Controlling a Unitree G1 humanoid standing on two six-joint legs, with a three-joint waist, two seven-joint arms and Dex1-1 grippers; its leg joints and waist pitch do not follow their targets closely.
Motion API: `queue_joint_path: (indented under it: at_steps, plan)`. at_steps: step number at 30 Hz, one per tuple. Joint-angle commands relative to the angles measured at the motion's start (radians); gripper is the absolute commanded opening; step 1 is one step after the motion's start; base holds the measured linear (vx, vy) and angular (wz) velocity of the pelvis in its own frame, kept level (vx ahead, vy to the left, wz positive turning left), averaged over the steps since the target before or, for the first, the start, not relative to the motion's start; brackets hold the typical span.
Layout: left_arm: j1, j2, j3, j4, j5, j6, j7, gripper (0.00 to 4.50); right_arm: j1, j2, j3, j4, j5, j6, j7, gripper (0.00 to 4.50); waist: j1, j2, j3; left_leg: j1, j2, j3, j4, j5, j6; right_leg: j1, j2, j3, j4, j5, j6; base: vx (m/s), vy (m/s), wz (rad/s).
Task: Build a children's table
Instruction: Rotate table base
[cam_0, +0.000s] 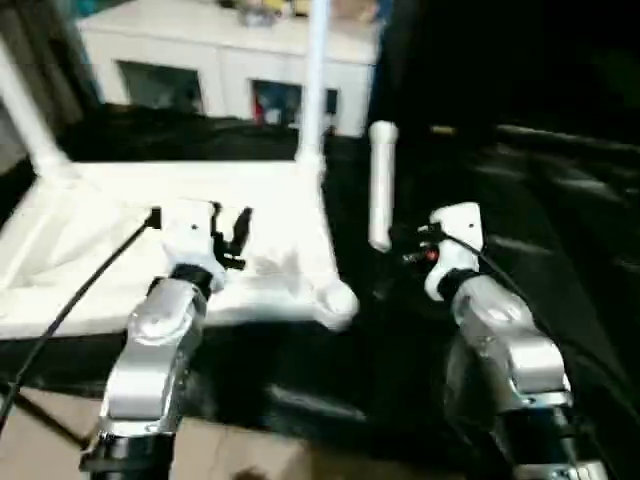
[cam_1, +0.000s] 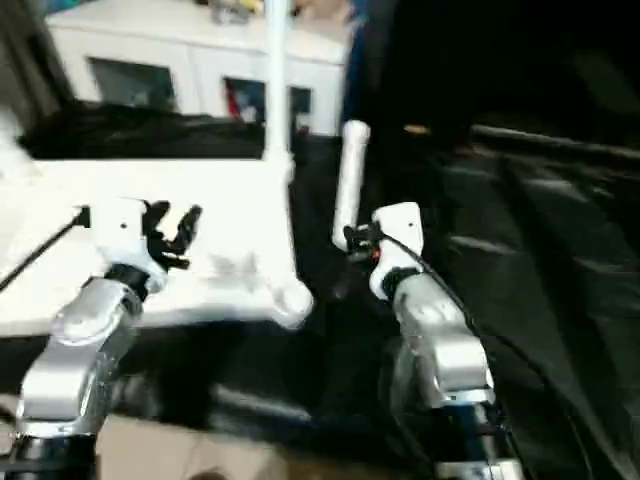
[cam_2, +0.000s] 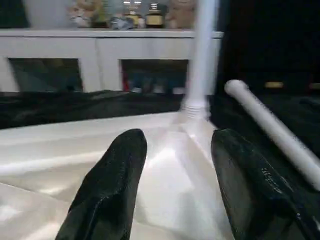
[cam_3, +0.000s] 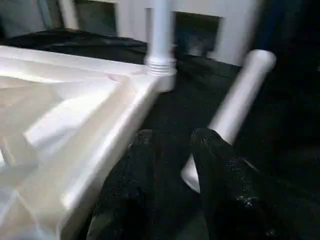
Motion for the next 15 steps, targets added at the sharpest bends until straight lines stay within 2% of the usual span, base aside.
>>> queue_joint_path:
  at_steps: [1,2,3,4,5,6,7,8,9,10,11,12,13,14,15]
  plan:
    - [0.012,0.010,0.010,-0.015,0.002,0.022,0.010,2.46,-0.005,0.005,0.031,-0.005,-0.013,0.016,0.013,1.23,-0.033,0.038,-0.062,0.067,0.106,-0.091,-0.079,0.237,0.175,-0.022,-0.055,-0.007,0.001,0.076,0.026,0.259,0.055,0.02]
    - [0.018,0.010,0.012,-0.019,0.003,0.026,0.011,2.46,-0.005,0.004,0.035,-0.004,-0.014,0.019,0.017,1.23,-0.061,0.034,-0.088,0.187,0.174,-0.175,-0.060,0.388,0.313,-0.147,-0.053,-0.009,0.107,0.022,0.057,0.259,0.055,0.02]
    - [0.023,0.010,0.015,-0.024,0.004,0.024,0.012,2.46,-0.006,0.004,0.037,-0.002,-0.013,0.016,0.020,1.23,-0.068,0.010,-0.096,0.211,0.201,-0.212,-0.014,0.832,0.435,-0.197,-0.091,0.023,0.140,-0.004,0.104,0.214,0.036,-0.20]
    - [0.027,0.011,0.016,-0.028,0.005,0.022,0.012,2.46,-0.007,0.004,0.038,-0.001,-0.013,0.013,0.022,1.23,-0.067,0.001,-0.091,0.169,0.122,-0.229,0.011,1.272,0.471,-0.213,-0.096,0.054,0.122,0.144,0.184,0.033,0.035,-0.18]
    - [0.036,0.015,0.018,-0.034,0.009,0.027,0.016,2.46,-0.017,0.028,0.001,0.010,0.023,0.027,0.006,1.23,-0.088,-0.035,-0.102,0.171,0.082,-0.199,0.052,1.464,0.347,-0.251,-0.117,0.099,0.083,0.351,0.198,0.033,0.035,-0.18]
    - [0.040,0.018,0.018,-0.036,0.011,0.028,0.017,2.46,-0.022,0.032,-0.007,0.015,0.031,0.026,0.005,1.23,-0.094,-0.048,-0.095,0.140,0.042,-0.177,0.060,1.423,0.282,-0.246,-0.127,0.122,0.042,0.482,0.163,-0.164,0.058,-0.13]
    - [0.044,0.020,0.019,-0.039,0.013,0.031,0.019,2.46,-0.026,0.032,-0.007,0.020,0.032,0.019,0.010,1.23,-0.099,-0.103,-0.068,0.004,-0.072,-0.076,0.051,0.893,0.163,-0.178,-0.130,0.130,-0.012,0.728,0.145,-0.214,0.050,0.13]
    - [0.048,0.023,0.021,-0.042,0.015,0.035,0.022,2.46,-0.031,0.028,0.002,0.025,0.028,0.015,0.018,1.23,-0.088,-0.092,-0.057,-0.014,-0.060,-0.043,0.024,0.391,0.117,-0.156,-0.175,0.130,-0.050,0.622,0.055,-0.214,0.050,0.13]
    - [0.051,0.024,0.022,-0.044,0.016,0.038,0.024,2.46,-0.035,0.026,0.008,0.028,0.026,0.014,0.024,1.23,-0.096,-0.087,-0.059,-0.015,-0.041,-0.039,0.008,0.245,0.086,-0.139,-0.185,0.127,-0.050,0.515,0.011,-0.112,-0.023,0.26]
    - [0.055,0.028,0.023,-0.048,0.017,0.042,0.026,2.46,-0.043,0.028,0.011,0.036,0.026,0.025,0.023,1.23,-0.104,-0.085,-0.075,-0.009,-0.019,-0.029,-0.021,0.165,0.045,-0.109,-0.164,0.111,-0.033,0.412,-0.057,-0.048,-0.094,0.06]
    - [0.057,0.031,0.024,-0.052,0.018,0.046,0.027,2.46,-0.048,0.032,0.010,0.041,0.029,0.034,0.023,1.23,-0.117,-0.071,-0.067,-0.016,-0.004,-0.026,-0.042,0.149,0.018,-0.110,-0.146,0.097,-0.037,0.328,-0.092,-0.048,-0.094,0.06]
    - [0.060,0.033,0.025,-0.054,0.019,0.050,0.028,2.46,-0.052,0.035,0.009,0.045,0.031,0.041,0.022,1.23,-0.122,-0.070,-0.062,-0.015,0.001,-0.023,-0.048,0.117,0.006,-0.115,-0.140,0.090,-0.044,0.266,-0.101,-0.068,-0.085,-0.03]
    - [0.065,0.037,0.026,-0.058,0.022,0.055,0.029,2.46,-0.057,0.038,0.008,0.051,0.043,0.044,0.030,1.23,-0.128,-0.066,-0.054,-0.012,0.013,-0.019,-0.058,0.015,-0.022,-0.123,-0.136,0.086,-0.054,0.125,-0.105,-0.084,-0.071,-0.02]
    - [0.070,0.040,0.029,-0.059,0.019,0.072,0.029,2.46,-0.062,0.043,0.003,0.056,0.063,0.039,0.045,1.23,-0.132,-0.065,-0.047,-0.007,0.024,-0.011,-0.066,-0.119,-0.053,-0.132,-0.135,0.086,-0.064,-0.032,-0.095,-0.084,-0.071,-0.02]
    - [0.076,0.047,0.029,-0.059,0.022,0.086,0.024,2.46,-0.068,0.053,-0.008,0.064,0.092,0.032,0.065,1.23,-0.132,-0.063,-0.043,-0.001,0.030,-0.007,-0.069,-0.186,-0.067,-0.141,-0.135,0.086,-0.072,-0.109,-0.087,-0.089,-0.065,0.07]
